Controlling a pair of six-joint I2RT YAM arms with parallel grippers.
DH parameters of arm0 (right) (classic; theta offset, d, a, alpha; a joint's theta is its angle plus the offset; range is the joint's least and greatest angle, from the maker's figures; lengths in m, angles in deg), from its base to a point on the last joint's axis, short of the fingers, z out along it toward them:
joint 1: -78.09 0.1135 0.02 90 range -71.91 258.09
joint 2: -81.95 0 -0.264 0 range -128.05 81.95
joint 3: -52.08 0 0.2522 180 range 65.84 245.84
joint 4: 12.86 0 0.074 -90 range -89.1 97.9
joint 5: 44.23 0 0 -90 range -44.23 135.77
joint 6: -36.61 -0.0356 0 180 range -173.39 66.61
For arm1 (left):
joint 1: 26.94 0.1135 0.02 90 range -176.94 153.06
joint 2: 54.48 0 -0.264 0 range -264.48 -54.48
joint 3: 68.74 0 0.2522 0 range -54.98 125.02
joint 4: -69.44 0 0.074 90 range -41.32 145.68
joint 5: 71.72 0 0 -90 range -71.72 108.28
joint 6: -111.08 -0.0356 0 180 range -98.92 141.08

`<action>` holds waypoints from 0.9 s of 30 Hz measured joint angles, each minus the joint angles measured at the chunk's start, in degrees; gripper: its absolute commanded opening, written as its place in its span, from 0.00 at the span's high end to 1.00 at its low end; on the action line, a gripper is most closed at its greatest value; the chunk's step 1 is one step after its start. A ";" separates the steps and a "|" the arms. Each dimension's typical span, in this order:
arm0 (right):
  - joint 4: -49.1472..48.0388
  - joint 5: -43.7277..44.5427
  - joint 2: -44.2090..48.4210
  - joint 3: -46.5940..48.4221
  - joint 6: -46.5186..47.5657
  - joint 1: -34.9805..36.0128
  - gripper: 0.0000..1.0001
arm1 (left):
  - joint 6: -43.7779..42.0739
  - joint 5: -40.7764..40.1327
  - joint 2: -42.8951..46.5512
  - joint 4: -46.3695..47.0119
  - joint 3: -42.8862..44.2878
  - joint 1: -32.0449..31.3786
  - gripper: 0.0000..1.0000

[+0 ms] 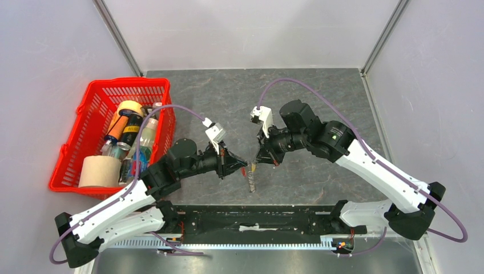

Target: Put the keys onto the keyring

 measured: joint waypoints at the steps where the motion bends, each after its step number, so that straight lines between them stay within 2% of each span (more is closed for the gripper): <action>1: -0.26 -0.31 -0.02 0.00 0.00 0.02 1.00 | 0.00 0.02 -0.04 0.00 -0.02 0.00 0.98; 27: -3.80 -1.18 -1.09 -0.59 -1.16 0.46 1.00 | 0.00 1.57 0.04 1.40 0.00 0.00 0.98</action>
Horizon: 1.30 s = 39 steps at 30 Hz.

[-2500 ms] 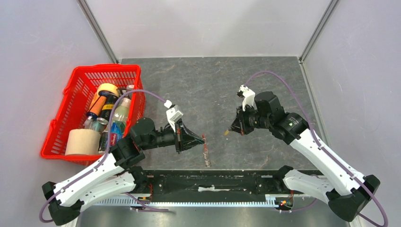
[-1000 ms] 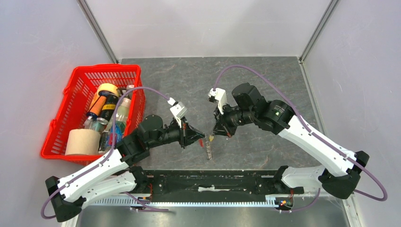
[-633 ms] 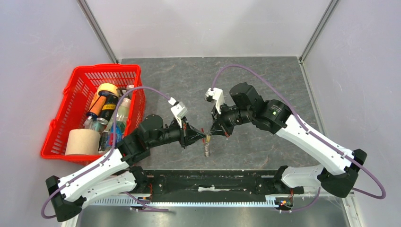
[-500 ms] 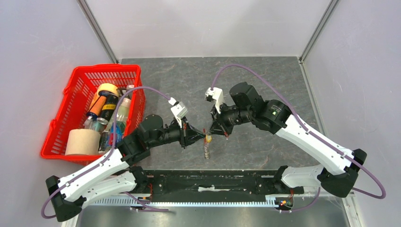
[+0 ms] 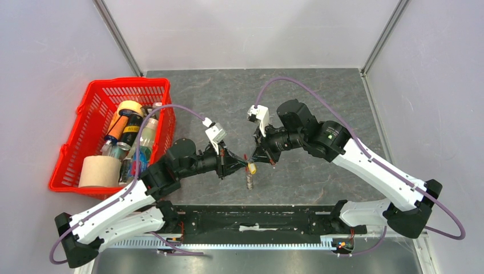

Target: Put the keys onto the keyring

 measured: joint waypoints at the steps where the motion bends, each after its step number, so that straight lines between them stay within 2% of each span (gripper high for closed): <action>1: -0.13 -0.02 0.00 -0.09 -0.11 0.00 1.00 | 0.00 0.00 0.04 -0.02 0.00 0.00 0.98; 37: -3.74 -1.68 4.46 -2.80 -5.79 0.31 1.00 | 0.02 4.04 5.42 4.39 -0.85 0.04 0.98; 39: -3.89 -1.95 4.96 -3.10 -6.03 0.31 0.97 | 0.02 4.24 5.55 4.63 -0.94 0.04 0.98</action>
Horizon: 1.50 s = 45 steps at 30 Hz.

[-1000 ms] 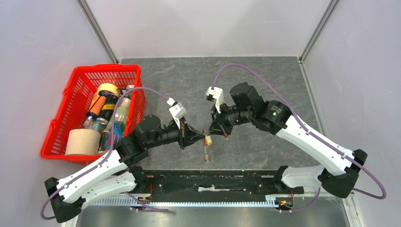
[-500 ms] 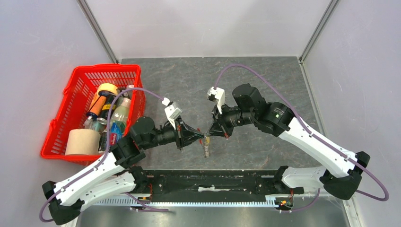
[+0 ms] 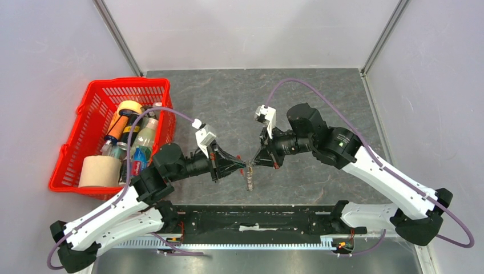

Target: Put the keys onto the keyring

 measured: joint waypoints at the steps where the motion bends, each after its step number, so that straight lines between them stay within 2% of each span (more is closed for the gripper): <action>1: -0.09 -0.09 0.33 -0.24 -0.11 0.00 0.95 | 0.00 0.09 0.07 0.33 -0.11 0.00 0.98; 3: -0.09 -0.26 0.79 -0.35 -0.33 -0.02 0.89 | 0.02 0.50 0.28 1.25 -0.44 0.00 0.98; 6: -0.07 -0.74 1.42 -0.50 -0.70 -0.02 0.67 | 0.13 1.51 0.63 2.67 -0.72 0.00 0.98; 7: -0.04 -0.81 1.60 -0.63 -0.85 -0.04 0.64 | 0.31 1.75 0.76 3.26 -0.72 0.00 0.98; 9: -0.02 -0.85 1.86 -0.85 -0.98 -0.02 0.58 | 0.55 2.62 0.98 4.52 -0.72 0.00 0.98; 13: 0.04 -0.72 2.82 -0.90 -0.98 -0.04 0.53 | 1.16 3.43 1.36 6.64 -0.72 -0.02 0.98; 26: -0.24 -2.19 6.67 2.43 -0.35 -0.04 0.54 | 2.97 4.59 1.95 9.11 -0.72 -0.02 0.98; 45: -4.42 -5.46 5.01 2.51 -0.42 -0.02 0.61 | 5.11 5.68 1.97 12.20 -0.85 -0.02 0.98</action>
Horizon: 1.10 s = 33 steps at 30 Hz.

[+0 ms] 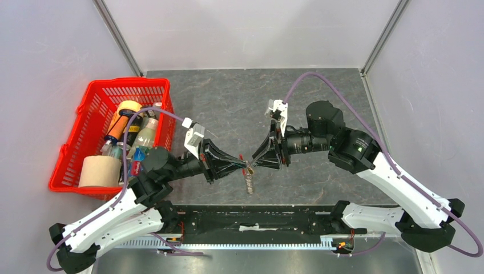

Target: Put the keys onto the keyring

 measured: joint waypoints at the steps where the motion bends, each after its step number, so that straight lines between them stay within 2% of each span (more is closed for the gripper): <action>1: -0.31 -0.07 -0.11 0.00 -0.02 0.00 0.61 | 0.07 0.04 0.02 0.33 -0.22 0.00 0.98; 24: -2.82 -2.32 -1.38 0.00 -0.15 1.73 0.72 | 0.52 0.09 0.87 1.46 -0.85 0.00 0.98; 33: -3.39 -2.32 -1.38 0.00 -0.15 2.23 0.71 | 0.66 -0.09 1.53 1.51 -0.85 0.00 0.98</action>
